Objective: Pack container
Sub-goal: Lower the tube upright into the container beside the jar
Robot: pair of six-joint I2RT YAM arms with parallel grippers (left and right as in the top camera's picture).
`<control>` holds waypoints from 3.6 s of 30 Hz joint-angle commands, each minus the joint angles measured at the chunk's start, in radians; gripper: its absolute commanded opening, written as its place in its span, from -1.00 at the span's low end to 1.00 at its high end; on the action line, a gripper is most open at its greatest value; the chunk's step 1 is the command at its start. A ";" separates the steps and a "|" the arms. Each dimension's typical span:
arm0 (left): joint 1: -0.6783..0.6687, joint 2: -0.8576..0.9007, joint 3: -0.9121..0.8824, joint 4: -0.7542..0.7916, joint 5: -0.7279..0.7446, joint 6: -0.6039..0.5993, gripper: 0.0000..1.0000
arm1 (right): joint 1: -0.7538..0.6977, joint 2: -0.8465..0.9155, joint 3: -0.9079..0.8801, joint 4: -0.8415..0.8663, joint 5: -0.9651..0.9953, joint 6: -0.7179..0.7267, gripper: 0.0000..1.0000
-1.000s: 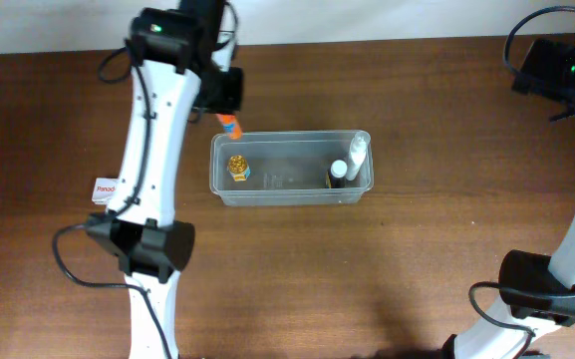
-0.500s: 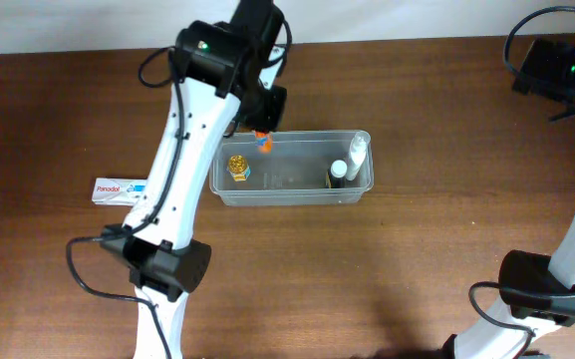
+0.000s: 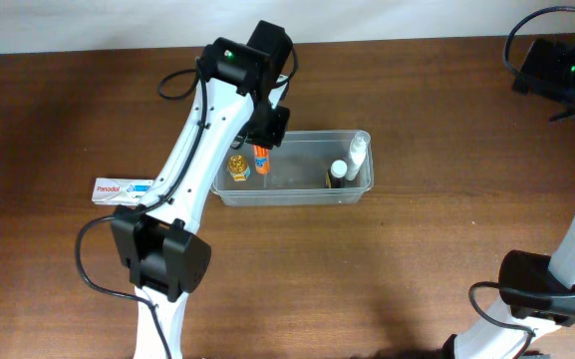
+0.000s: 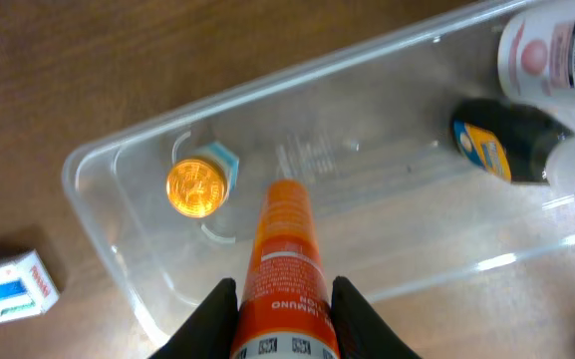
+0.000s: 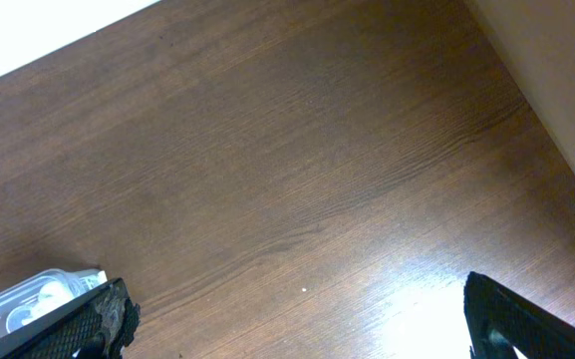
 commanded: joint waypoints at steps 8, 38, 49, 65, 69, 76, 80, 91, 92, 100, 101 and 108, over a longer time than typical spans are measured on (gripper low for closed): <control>-0.001 -0.026 -0.160 0.151 -0.013 0.016 -0.47 | -0.002 -0.017 0.016 -0.006 0.012 -0.006 0.97; 0.000 -0.020 -0.280 0.308 -0.121 0.003 -0.46 | -0.002 -0.017 0.016 -0.006 0.012 -0.006 0.97; 0.013 -0.019 -0.281 0.318 -0.121 -0.020 -0.46 | -0.002 -0.017 0.016 -0.006 0.012 -0.006 0.97; 0.057 -0.019 -0.281 0.317 -0.106 -0.082 -0.14 | -0.002 -0.017 0.016 -0.006 0.012 -0.006 0.97; 0.057 -0.019 -0.281 0.319 -0.106 -0.082 -0.12 | -0.002 -0.017 0.016 -0.006 0.012 -0.006 0.97; 0.057 -0.019 -0.281 0.319 -0.106 -0.082 -0.12 | -0.002 -0.016 0.016 -0.006 0.012 -0.006 0.97; 0.057 -0.019 -0.281 0.319 -0.106 -0.082 -0.12 | -0.002 -0.017 0.016 -0.006 0.012 -0.006 0.97; 0.073 -0.019 -0.281 0.307 -0.106 -0.084 -0.14 | -0.002 -0.017 0.016 -0.006 0.012 -0.006 0.97; 0.077 -0.019 -0.281 0.304 -0.106 -0.086 -0.14 | -0.002 -0.017 0.016 -0.006 0.012 -0.006 0.97; 0.098 -0.019 -0.281 0.292 -0.105 -0.098 -0.14 | -0.002 -0.017 0.016 -0.006 0.012 -0.006 0.97; 0.098 -0.019 -0.281 0.293 -0.105 -0.098 -0.14 | -0.002 -0.017 0.016 -0.006 0.012 -0.006 0.97; 0.098 -0.019 -0.281 0.299 -0.105 -0.097 -0.02 | -0.002 -0.017 0.016 -0.006 0.012 -0.006 0.97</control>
